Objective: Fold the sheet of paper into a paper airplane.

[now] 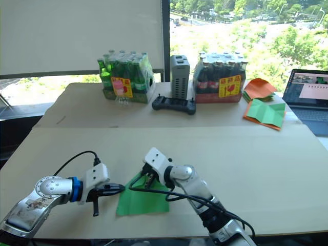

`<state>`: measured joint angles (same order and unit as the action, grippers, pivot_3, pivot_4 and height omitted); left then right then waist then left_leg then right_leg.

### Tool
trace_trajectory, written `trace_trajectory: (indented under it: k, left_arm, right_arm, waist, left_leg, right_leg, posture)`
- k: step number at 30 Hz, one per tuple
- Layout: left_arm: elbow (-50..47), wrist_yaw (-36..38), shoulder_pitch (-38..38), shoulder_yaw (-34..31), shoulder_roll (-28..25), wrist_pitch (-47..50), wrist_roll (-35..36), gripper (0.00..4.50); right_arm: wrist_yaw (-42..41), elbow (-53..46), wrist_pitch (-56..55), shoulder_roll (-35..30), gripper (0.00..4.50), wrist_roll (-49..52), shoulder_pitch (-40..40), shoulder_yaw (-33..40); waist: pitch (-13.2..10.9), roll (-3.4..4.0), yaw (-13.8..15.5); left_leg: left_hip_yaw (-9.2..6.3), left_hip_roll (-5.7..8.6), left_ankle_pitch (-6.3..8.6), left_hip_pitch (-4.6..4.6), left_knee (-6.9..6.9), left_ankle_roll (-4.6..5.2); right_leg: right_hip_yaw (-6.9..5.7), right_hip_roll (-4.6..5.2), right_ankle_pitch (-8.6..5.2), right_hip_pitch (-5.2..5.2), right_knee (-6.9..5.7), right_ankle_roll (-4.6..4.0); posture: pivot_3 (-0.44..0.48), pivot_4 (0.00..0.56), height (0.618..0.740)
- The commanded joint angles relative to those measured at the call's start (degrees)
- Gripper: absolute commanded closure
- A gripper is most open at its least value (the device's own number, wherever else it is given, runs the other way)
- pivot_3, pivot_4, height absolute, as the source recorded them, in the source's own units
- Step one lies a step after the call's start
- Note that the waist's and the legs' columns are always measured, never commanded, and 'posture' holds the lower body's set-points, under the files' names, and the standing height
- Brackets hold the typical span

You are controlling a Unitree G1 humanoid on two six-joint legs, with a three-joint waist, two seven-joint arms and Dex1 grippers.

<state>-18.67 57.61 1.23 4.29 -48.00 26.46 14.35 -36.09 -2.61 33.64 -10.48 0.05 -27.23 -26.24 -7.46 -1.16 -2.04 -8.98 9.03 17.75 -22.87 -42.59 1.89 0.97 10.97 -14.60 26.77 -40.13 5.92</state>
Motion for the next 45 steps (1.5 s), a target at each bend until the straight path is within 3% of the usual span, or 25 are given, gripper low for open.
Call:
trace_trajectory:
  k: [1,8,16,23,32,45]
  left_arm:
    - [1.24,-0.24,-2.49,1.21,-1.44,3.09,-0.96,4.46]
    - [-1.38,-0.42,-1.18,-2.17,-2.59,4.92,1.47,4.46]
    - [-4.48,0.28,5.78,-8.36,-2.81,10.39,10.4,4.46]
    - [-3.44,-1.52,9.51,-1.49,1.31,9.7,8.64,4.46]
    - [1.37,-2.56,9.49,5.35,4.97,5.32,3.66,4.46]
    - [3.42,-1.54,11.02,8.79,5.65,3.27,1.39,4.46]
  right_arm:
    - [-0.38,0.49,0.56,-0.05,4.5,-0.22,0.27,-0.72]
    - [0.1,0.11,0.11,0.63,4.5,0.12,-0.2,0.09]
    - [0.37,-4.98,2.4,1.45,4.5,3.76,-1.53,4.94]
    - [0.22,-12.26,7.53,1.01,4.5,8.44,-1.17,9.59]
    - [-12.3,-27.28,11.85,-19.15,4.5,18.44,9.15,16.13]
    - [-23.89,-38.27,9.55,-34.81,4.5,26.84,21.95,14.46]
  waist:
    - [0.0,0.0,0.0]
    - [-0.01,0.01,-0.1]
    - [-0.09,0.03,0.49]
    - [-0.09,0.03,0.7]
    - [-0.13,-0.01,2.06]
    - [-0.15,-0.05,2.78]
  left_leg:
    - [0.0,0.0,0.0,0.0,0.0,0.0]
    - [0.0,0.0,0.0,-0.03,0.0,0.0]
    - [-0.05,0.02,-0.02,-0.43,-0.14,-0.04]
    - [-0.02,0.02,-0.02,-0.53,-0.14,-0.05]
    - [-0.03,0.08,0.02,-0.64,-0.19,0.03]
    - [0.04,0.04,0.08,-0.65,-0.19,0.13]
  right_leg:
    - [0.0,0.0,0.0,0.0,0.0,0.0]
    - [0.0,-0.01,0.0,0.0,-0.01,-0.01]
    - [-0.05,-0.02,0.0,0.33,-0.03,-0.01]
    - [-0.02,0.01,0.01,0.28,-0.01,-0.01]
    - [-0.08,0.1,0.01,0.25,0.11,0.0]
    - [-0.12,0.25,0.02,0.15,0.28,0.02]
  posture:
    - [0.0,0.15,0.675]
    - [0.0,0.15,0.675]
    - [0.0,0.15,0.675]
    - [0.0,0.15,0.675]
    - [0.0,0.15,0.675]
    - [0.0,0.15,0.675]
